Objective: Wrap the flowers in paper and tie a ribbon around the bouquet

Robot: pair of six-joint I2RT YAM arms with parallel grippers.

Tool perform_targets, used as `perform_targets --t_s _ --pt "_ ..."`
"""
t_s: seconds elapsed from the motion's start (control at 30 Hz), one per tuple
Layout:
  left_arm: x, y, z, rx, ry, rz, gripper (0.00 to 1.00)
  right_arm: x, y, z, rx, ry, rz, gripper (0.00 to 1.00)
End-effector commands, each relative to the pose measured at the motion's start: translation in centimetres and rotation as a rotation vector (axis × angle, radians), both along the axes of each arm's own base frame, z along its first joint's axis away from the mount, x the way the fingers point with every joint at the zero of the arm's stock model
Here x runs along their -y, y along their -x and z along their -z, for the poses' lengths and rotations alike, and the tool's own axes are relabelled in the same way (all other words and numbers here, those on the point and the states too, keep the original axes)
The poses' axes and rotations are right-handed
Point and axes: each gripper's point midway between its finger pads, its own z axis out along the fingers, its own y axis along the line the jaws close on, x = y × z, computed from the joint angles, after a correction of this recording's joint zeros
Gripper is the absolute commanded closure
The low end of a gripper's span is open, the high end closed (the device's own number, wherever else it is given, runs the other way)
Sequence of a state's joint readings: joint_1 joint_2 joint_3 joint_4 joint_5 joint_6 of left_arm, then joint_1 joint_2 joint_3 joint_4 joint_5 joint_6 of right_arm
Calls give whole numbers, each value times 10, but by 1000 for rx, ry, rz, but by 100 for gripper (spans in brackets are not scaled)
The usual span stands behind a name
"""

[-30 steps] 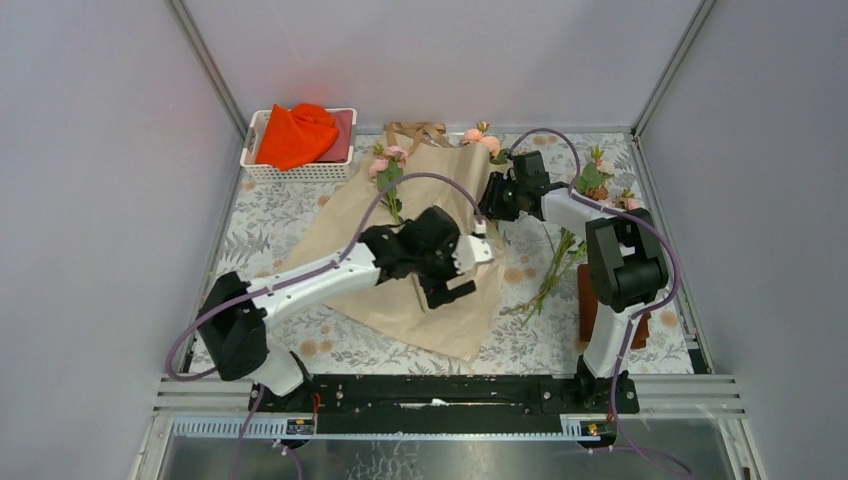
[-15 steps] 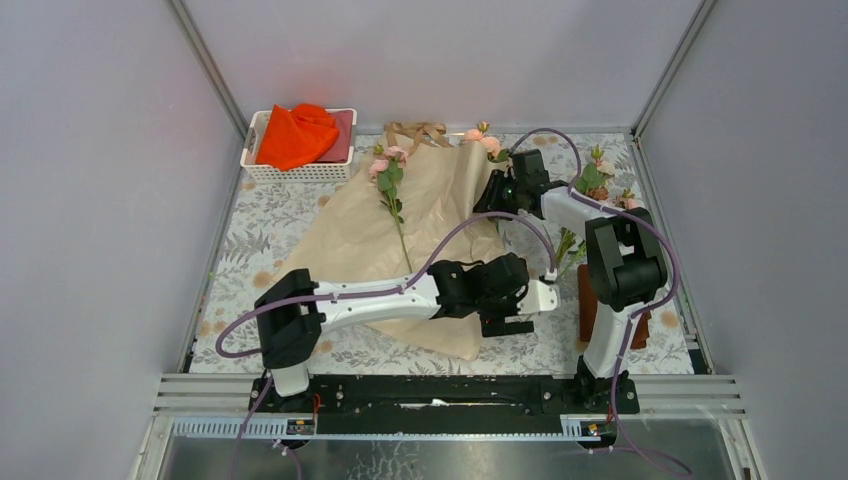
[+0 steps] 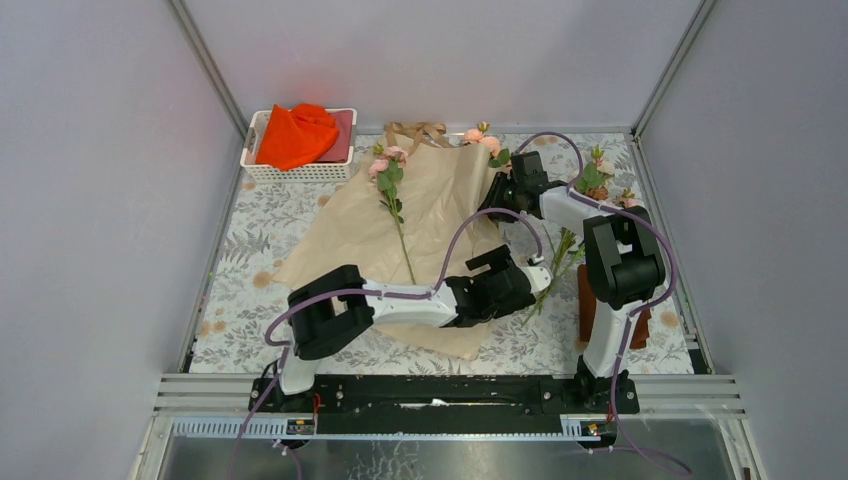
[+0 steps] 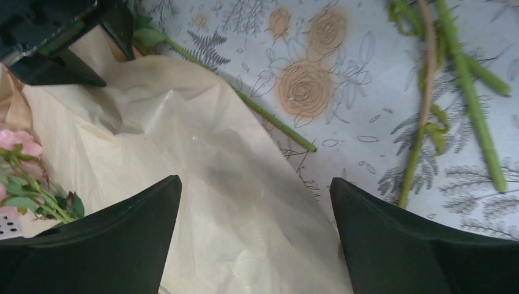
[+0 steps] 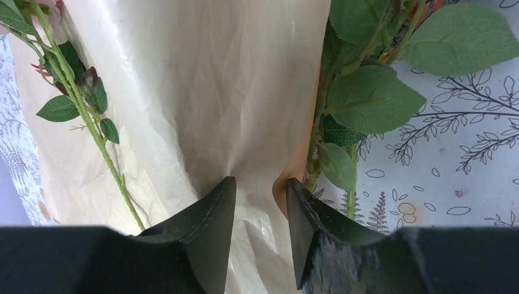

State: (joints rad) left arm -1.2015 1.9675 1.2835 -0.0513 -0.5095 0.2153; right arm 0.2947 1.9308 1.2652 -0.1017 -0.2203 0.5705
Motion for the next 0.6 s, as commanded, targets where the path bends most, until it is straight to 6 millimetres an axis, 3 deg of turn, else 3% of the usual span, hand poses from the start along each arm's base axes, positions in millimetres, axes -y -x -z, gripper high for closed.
perform_targets --t_s 0.0,0.17,0.23,0.27,0.47,0.57 --pt "-6 -30 -11 39 118 -138 2 -2 -12 -19 41 9 21 57" --pt "-16 -38 -5 -15 127 -143 2 -1 -12 -21 44 12 23 57" --pt "-21 -39 -6 -18 131 -144 8 -1 -10 -21 43 9 22 57" --pt "-24 -41 -7 -21 134 -150 16 -1 -10 -21 46 11 19 57" --pt "-45 -52 -17 -54 176 -200 96 15 -9 -33 71 101 10 55" --pt "-57 -60 -25 -88 230 -240 100 34 -7 -49 87 161 15 53"
